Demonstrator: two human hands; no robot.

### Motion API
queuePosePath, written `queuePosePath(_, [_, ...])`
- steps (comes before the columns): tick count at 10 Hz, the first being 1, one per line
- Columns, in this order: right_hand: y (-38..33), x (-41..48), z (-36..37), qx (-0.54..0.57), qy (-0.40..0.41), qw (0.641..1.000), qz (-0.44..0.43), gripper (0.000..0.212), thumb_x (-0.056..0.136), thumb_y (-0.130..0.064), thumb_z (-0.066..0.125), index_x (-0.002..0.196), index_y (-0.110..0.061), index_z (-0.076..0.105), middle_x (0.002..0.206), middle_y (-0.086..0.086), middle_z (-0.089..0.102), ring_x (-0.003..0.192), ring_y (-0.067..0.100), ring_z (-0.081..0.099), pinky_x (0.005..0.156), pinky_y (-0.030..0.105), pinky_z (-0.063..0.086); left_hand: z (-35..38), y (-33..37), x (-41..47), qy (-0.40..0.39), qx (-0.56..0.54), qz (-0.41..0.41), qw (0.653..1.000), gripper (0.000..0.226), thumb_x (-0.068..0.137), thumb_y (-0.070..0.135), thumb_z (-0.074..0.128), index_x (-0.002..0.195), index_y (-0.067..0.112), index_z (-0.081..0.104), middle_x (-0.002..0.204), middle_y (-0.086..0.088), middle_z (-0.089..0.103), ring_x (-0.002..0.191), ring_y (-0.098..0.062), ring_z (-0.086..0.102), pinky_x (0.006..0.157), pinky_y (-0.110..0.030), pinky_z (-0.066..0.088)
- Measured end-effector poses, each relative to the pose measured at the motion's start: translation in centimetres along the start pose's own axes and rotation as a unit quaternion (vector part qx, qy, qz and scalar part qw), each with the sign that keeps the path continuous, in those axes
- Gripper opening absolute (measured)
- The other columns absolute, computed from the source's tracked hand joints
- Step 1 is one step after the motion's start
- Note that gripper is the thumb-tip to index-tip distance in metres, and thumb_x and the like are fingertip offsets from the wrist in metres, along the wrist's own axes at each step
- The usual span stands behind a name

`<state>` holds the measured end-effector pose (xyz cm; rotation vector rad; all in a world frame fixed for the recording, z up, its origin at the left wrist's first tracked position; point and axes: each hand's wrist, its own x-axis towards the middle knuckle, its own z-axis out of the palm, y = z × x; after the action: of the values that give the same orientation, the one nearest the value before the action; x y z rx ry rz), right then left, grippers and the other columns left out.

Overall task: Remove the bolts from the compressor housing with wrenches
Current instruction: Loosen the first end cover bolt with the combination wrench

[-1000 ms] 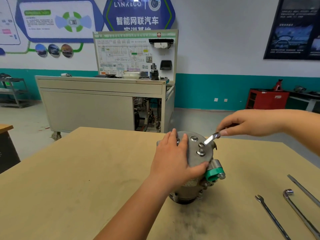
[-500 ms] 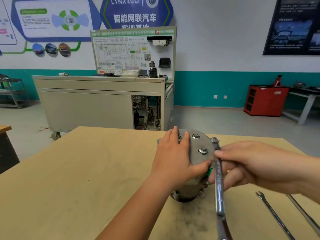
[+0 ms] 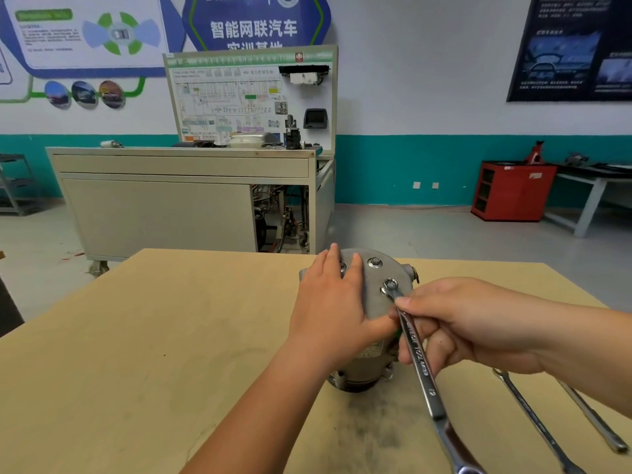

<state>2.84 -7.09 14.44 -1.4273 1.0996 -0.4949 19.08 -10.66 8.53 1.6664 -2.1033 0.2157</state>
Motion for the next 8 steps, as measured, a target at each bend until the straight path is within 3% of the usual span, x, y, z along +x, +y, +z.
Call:
queuePosePath(1, [0.0,0.2,-0.8,-0.046,-0.017,0.999,0.01,0.028,0.098,-0.029,0.04,0.095,-0.006,0.054,0.065,0.011,0.07,0.04,0.013,0.059,0.044,0.02,0.047,0.0,0.0,0.0,-0.001,0.003,-0.001,1.0,0.119,0.052,0.082,0.004,0.152,0.019,0.018,0.16,-0.014,0.007,0.146,-0.026,0.006,0.117,-0.035,0.009])
queuePosePath(2, [-1.3,0.2,-2.5,-0.197,-0.045,0.979,0.035,0.03,0.098,-0.034,0.038,0.089,-0.01,0.054,0.061,0.005,0.068,0.042,0.012,0.059,0.05,0.019,0.048,0.0,-0.1,0.0,-0.004,0.002,-0.003,1.0,0.116,0.055,0.084,0.007,0.152,0.021,0.018,0.16,-0.012,0.008,0.146,-0.025,0.007,0.117,-0.036,0.011])
queuePosePath(3, [-3.1,0.2,-4.6,-0.39,-0.025,0.919,0.061,0.032,0.098,-0.036,0.039,0.085,-0.013,0.056,0.057,-0.002,0.065,0.05,0.01,0.06,0.054,0.017,0.047,0.1,-0.2,0.1,-0.009,0.001,-0.001,1.0,0.108,0.063,0.082,0.018,0.152,0.022,0.018,0.16,-0.011,0.008,0.146,-0.025,0.007,0.117,-0.036,0.011])
queuePosePath(4, [-3.9,0.7,-6.1,-0.576,0.034,0.816,0.018,0.026,0.095,-0.044,0.041,0.083,-0.028,0.057,0.062,-0.01,0.062,0.056,0.001,0.056,0.056,0.015,0.041,0.3,-0.1,0.2,-0.017,0.001,0.0,1.0,0.106,0.065,0.081,0.022,0.152,0.022,0.016,0.161,-0.01,0.006,0.146,-0.025,0.006,0.117,-0.037,0.01])
queuePosePath(5, [-3.4,1.6,-7.0,-0.63,0.077,0.77,-0.065,0.014,0.094,-0.045,0.041,0.09,-0.038,0.052,0.082,-0.011,0.054,0.072,0.003,0.049,0.061,0.016,0.036,0.4,-0.1,0.3,-0.017,0.006,-0.001,1.0,0.105,0.065,0.081,0.021,0.152,0.023,0.017,0.161,-0.01,0.006,0.146,-0.025,0.006,0.117,-0.037,0.01])
queuePosePath(6, [-3.2,2.0,-7.7,-0.597,0.072,0.793,-0.102,0.011,0.095,-0.04,0.042,0.099,-0.04,0.053,0.09,-0.015,0.052,0.079,-0.002,0.048,0.066,0.013,0.038,0.4,-0.2,0.3,-0.015,0.009,-0.002,1.0,0.105,0.065,0.081,0.021,0.152,0.023,0.017,0.16,-0.01,0.007,0.146,-0.025,0.006,0.117,-0.037,0.011])
queuePosePath(7, [-3.4,1.6,-8.3,-0.576,0.044,0.813,-0.067,0.015,0.096,-0.036,0.044,0.1,-0.046,0.055,0.081,-0.012,0.056,0.067,-0.007,0.049,0.064,0.013,0.04,0.4,-0.1,0.2,-0.015,0.007,-0.002,1.0,0.105,0.065,0.081,0.022,0.152,0.023,0.017,0.161,-0.01,0.007,0.146,-0.025,0.006,0.117,-0.037,0.01])
queuePosePath(8, [-3.9,0.8,-9.0,-0.567,0.049,0.82,-0.055,0.019,0.095,-0.038,0.045,0.092,-0.054,0.052,0.082,-0.014,0.06,0.078,-0.008,0.055,0.072,0.02,0.045,0.3,-0.1,0.2,-0.016,0.004,0.0,1.0,0.104,0.066,0.081,0.022,0.152,0.023,0.017,0.16,-0.01,0.007,0.146,-0.025,0.007,0.117,-0.037,0.01])
